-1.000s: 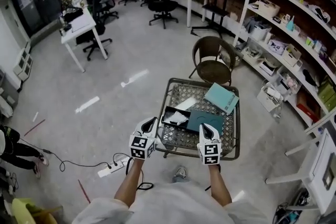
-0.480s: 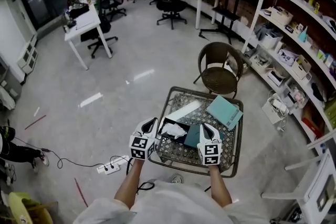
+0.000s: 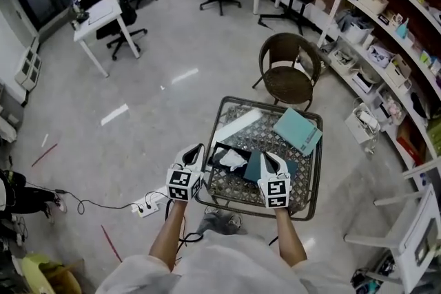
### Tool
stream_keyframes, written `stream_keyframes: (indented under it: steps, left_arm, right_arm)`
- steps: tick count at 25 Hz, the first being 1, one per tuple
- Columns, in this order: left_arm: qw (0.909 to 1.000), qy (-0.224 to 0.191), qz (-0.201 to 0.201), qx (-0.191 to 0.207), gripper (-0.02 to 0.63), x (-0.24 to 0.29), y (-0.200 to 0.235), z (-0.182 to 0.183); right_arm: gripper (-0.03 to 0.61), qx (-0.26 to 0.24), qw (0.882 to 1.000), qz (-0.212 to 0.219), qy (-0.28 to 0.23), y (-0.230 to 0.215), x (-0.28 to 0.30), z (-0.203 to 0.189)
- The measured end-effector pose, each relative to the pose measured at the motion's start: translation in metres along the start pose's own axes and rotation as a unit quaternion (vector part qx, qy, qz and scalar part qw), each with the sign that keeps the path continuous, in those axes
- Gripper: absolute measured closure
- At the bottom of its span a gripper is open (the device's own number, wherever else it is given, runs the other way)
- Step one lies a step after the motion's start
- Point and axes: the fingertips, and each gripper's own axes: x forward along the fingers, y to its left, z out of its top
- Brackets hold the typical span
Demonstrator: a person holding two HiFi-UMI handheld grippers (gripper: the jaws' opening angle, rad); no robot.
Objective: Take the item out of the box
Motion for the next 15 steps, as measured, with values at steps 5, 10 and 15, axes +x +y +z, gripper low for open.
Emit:
stream_keyframes:
  steps: [5,10,15]
  left_arm:
    - [0.9995,0.016,-0.027,-0.003,0.609,0.019,0.004,-0.016]
    - [0.9977,0.038,-0.055,-0.012,0.609,0.036,0.006,-0.039]
    - [0.9951,0.062,-0.074,-0.022,0.609,0.050,0.008,-0.066]
  right_arm:
    - [0.578,0.011,1.000,-0.013,0.024,0.003,0.008,-0.015]
    - [0.578,0.013,0.998,-0.024,0.051,0.010,0.018,-0.034]
    - [0.578,0.024,0.996,-0.024,0.087,0.019,0.024,-0.064]
